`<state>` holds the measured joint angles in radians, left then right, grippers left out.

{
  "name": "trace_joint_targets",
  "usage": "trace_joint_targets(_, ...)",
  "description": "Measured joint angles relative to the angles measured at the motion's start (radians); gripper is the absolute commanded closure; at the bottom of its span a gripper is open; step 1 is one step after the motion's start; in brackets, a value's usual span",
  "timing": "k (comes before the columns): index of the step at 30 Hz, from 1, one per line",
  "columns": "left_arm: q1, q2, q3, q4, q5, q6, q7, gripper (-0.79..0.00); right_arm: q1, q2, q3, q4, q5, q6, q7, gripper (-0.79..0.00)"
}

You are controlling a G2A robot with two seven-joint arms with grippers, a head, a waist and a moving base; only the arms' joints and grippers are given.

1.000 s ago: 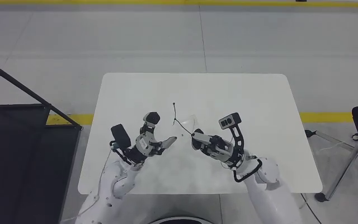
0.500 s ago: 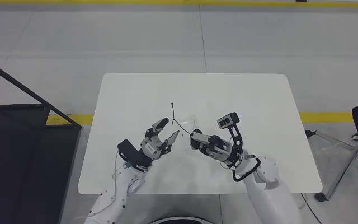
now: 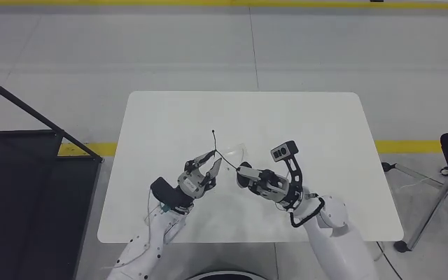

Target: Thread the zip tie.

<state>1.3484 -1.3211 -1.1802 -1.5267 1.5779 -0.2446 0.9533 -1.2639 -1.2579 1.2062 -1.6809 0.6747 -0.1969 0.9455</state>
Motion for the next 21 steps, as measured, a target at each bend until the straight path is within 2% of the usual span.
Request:
trace_joint_targets(6,-0.004,-0.001,0.003,0.003,-0.007,0.015,0.015,-0.225,0.003,0.001,-0.004,0.001,-0.006,0.004,-0.004,0.000)
trace_joint_targets(8,-0.006,-0.001,0.005,0.004,-0.011,0.018,0.015,-0.197,0.005,0.001,-0.007,0.001,-0.008,0.004,-0.006,0.000)
trace_joint_targets(10,-0.009,-0.001,0.007,0.007,-0.011,0.021,0.012,-0.120,0.006,0.001,-0.009,0.002,-0.010,0.004,-0.007,0.000)
trace_joint_targets(11,-0.010,-0.001,0.008,0.008,-0.011,0.022,0.010,-0.006,0.006,0.001,-0.009,0.002,-0.010,0.005,-0.007,0.000)
trace_joint_targets(21,-0.018,0.001,0.015,0.017,0.006,0.019,-0.003,0.000,0.004,0.002,-0.007,0.000,0.015,-0.010,-0.010,0.000)
